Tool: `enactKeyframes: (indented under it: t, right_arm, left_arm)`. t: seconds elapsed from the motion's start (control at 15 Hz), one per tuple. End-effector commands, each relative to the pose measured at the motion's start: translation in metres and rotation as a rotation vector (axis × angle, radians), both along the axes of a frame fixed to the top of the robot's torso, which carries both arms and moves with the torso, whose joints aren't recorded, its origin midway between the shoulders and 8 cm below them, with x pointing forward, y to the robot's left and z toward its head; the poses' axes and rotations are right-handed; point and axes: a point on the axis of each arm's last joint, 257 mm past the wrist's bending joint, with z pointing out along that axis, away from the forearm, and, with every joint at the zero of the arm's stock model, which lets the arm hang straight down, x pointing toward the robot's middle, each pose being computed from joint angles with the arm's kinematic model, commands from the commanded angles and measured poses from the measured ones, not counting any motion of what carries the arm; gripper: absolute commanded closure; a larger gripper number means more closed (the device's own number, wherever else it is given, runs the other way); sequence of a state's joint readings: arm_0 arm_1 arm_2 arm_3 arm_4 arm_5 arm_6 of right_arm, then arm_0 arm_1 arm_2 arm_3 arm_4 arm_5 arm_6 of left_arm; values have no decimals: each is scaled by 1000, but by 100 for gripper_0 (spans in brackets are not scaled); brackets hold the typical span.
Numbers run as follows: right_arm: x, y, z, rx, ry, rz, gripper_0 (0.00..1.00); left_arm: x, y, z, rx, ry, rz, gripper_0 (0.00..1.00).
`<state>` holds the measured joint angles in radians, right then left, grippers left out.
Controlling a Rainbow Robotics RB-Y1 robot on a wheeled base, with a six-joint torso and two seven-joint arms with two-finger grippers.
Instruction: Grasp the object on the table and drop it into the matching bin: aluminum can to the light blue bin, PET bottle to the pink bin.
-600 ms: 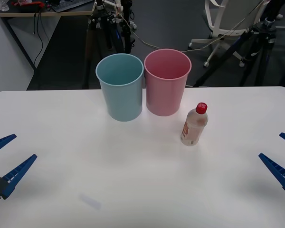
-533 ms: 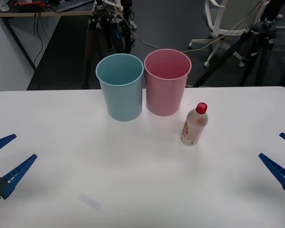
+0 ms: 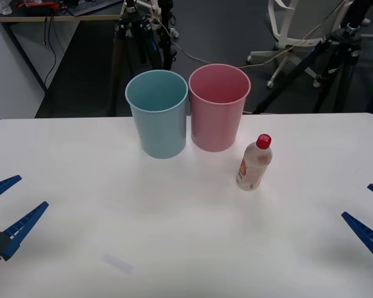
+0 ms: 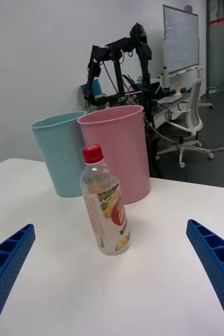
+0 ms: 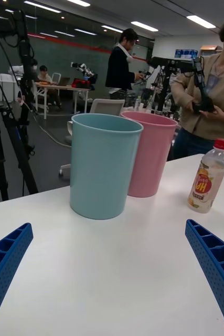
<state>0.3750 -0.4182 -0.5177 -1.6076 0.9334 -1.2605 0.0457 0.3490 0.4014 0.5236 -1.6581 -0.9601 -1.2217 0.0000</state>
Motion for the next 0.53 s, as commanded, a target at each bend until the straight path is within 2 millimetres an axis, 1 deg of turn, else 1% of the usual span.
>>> enactKeyframes:
  t: [0.07,0.33,0.47,0.53]
  right_arm:
    - [-11,9,-11,-98,-52,26,0]
    - [-14,20,-32,-165,-91,50,0]
    - [-10,27,-40,-188,-109,73,0]
    - [-9,33,-48,-180,-97,93,0]
  left_arm:
    - [0,0,0,0,0,0,0]
    - [0,0,0,0,0,0,0]
    - [0,0,0,0,0,0,0]
    - [0,0,0,0,0,0,0]
